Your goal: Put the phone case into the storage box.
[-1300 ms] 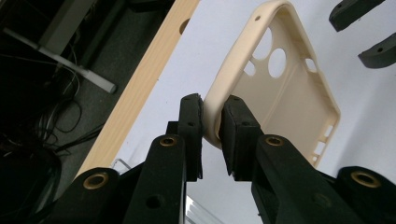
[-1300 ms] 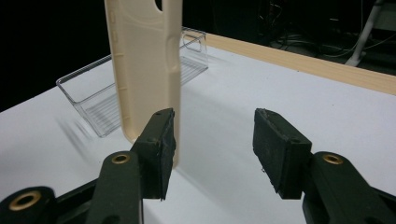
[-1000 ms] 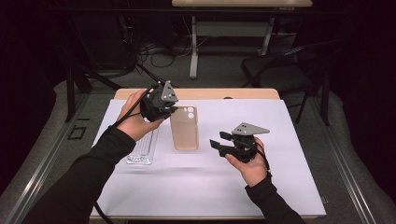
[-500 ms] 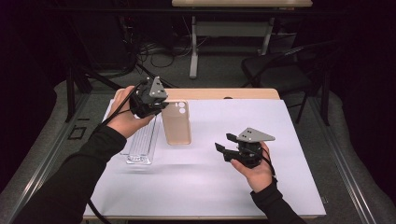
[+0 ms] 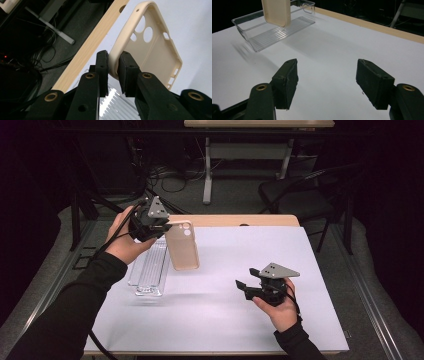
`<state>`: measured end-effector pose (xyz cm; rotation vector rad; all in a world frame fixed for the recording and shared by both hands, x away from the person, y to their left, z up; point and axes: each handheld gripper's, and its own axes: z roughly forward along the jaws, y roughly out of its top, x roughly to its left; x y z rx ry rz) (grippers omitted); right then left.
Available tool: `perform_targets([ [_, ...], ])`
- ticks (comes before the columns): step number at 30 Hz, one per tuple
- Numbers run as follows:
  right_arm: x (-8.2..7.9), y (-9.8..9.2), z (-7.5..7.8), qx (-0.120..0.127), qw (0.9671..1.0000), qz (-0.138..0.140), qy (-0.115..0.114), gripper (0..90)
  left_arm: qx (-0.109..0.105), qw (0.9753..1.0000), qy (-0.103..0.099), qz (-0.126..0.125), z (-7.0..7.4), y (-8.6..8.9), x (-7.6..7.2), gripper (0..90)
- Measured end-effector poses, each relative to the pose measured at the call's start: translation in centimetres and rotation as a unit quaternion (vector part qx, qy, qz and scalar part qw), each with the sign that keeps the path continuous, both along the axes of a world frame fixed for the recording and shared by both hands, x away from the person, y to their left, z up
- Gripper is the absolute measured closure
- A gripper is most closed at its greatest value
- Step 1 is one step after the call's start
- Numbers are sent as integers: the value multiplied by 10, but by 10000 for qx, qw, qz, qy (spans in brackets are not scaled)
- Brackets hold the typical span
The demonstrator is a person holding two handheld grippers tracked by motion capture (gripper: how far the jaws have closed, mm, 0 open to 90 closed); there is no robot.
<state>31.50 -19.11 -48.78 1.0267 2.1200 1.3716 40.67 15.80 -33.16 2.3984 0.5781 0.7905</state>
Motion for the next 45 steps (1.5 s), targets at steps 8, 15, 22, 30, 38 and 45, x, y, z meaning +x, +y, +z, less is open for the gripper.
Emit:
perform_targets([
  [8, -1, -7, -6, -4, 9999, -102, 79, 333, -13, 10000, -81, 7, 0, 12, 4, 790],
  [15, 0, -9, -7, -5, 9998, -160, 70, 326, 118, 9992, -386, -7, 0, 21, 7, 790],
  [22, -1, -11, -9, 0, 9996, -260, 78, 273, 188, 9979, -616, -21, 1, 28, 9, 790],
  [30, -1, -15, -11, 138, 9988, -452, 142, 207, 252, 9961, -849, 14, 2, 35, 17, 791],
  [38, -4, -20, -12, 246, 9975, -655, 69, 139, 318, 9957, -867, 52, -1, 40, 28, 791],
  [45, -6, -27, -13, 298, 9959, -853, 101, 55, 333, 9950, -940, 96, -3, 45, 36, 791],
])
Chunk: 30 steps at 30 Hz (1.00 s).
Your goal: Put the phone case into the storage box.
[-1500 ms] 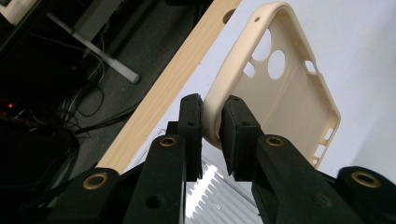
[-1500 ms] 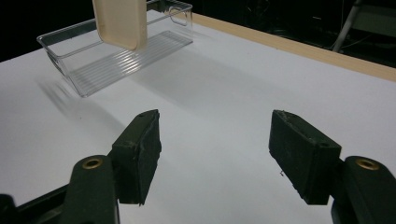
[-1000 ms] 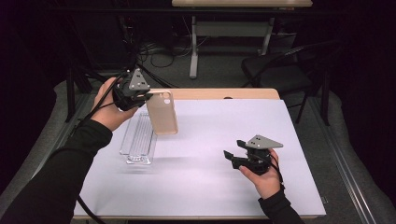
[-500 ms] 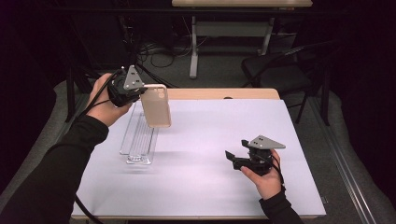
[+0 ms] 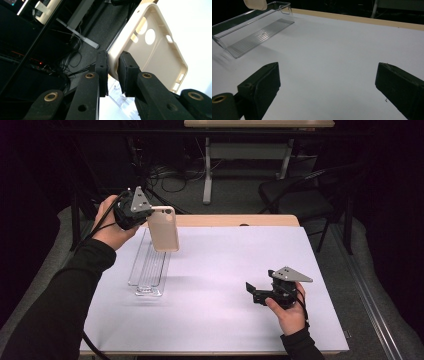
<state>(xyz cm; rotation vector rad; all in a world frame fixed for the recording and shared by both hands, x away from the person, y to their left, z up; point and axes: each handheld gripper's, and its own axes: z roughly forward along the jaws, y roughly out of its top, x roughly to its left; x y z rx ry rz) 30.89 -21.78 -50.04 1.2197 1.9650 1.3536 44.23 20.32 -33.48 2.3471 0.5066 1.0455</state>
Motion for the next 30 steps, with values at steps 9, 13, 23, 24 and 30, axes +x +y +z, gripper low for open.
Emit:
perform_targets([
  [9, -6, -11, -2, -41, 9996, -267, -35, 0, -55, 9999, -122, 66, -2, 11, 10, 791],
  [13, -11, -16, -5, -168, 9992, -356, -3, 0, -97, 9998, -166, 87, -4, 16, 16, 791],
  [23, -15, -28, -11, -165, 9982, -570, -14, 0, -34, 9996, -269, 78, -10, 23, 26, 792],
  [24, -15, -28, -11, -177, 9981, -586, -17, 0, -15, 9996, -263, 74, -10, 24, 27, 792],
  [30, -15, -30, -14, -238, 9977, -636, 34, 0, 12, 9993, -342, 125, -14, 30, 33, 792],
])
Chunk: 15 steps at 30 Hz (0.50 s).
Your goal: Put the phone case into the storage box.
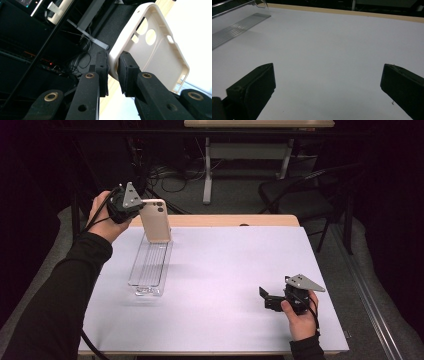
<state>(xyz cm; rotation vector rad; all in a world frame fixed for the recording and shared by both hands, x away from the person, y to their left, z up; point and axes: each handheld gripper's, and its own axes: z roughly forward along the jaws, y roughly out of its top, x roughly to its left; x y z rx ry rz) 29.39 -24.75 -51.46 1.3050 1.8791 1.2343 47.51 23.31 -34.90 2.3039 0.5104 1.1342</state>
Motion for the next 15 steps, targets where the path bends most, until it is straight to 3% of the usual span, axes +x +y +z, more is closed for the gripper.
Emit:
perform_targets([
  [4, 0, -1, -1, 26, 10000, -26, 10, 0, 64, 10000, 0, 75, -3, 3, 4, 791],
  [15, 1, -1, -4, 8, 10000, -5, 36, 0, 222, 9993, -242, 181, -20, 4, 13, 792],
])
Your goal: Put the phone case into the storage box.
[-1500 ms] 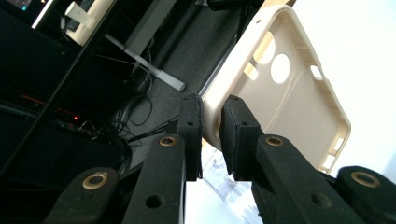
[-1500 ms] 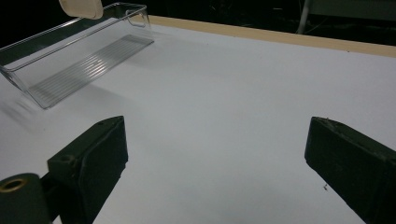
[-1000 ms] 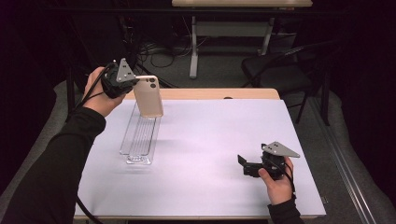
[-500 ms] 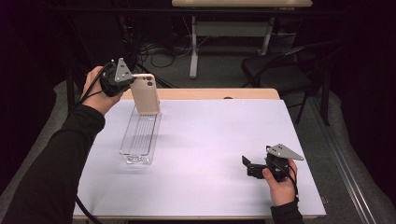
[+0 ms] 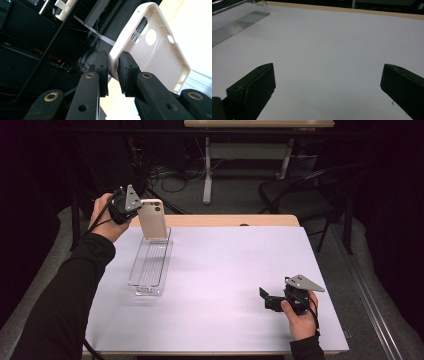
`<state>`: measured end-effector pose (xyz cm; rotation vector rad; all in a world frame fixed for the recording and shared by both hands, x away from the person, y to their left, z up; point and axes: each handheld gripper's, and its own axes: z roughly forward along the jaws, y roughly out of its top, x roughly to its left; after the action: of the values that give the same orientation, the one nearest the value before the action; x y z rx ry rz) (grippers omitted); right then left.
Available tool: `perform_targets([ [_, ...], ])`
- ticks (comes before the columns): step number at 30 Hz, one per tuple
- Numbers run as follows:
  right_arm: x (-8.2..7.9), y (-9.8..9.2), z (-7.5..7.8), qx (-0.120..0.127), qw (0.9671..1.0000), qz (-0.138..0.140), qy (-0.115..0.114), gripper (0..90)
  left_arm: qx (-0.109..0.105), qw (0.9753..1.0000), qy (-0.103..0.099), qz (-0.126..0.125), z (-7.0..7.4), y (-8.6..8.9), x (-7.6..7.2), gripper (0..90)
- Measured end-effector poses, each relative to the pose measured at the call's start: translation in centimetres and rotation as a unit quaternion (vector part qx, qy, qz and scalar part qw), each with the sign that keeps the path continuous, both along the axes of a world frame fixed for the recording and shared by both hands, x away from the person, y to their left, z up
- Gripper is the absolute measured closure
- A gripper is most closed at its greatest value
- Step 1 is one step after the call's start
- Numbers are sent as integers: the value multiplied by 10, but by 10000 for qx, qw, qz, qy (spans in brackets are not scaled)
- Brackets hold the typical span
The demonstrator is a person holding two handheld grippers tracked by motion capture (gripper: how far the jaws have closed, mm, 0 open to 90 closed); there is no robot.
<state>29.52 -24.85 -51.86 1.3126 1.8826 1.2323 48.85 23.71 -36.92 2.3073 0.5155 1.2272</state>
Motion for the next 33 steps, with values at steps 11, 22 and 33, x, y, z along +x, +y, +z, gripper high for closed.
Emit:
perform_targets([
  [11, 1, 0, -2, 40, 10000, 20, -13, 0, 100, 9998, -38, 158, -20, -4, 14, 793],
  [22, 0, 0, -3, 89, 10000, -18, -18, 0, 71, 9994, -171, 287, -29, -6, 23, 793],
  [33, 0, -2, -3, 95, 10000, -7, -2, 0, 179, 9993, -160, 284, -40, -12, 30, 793],
])
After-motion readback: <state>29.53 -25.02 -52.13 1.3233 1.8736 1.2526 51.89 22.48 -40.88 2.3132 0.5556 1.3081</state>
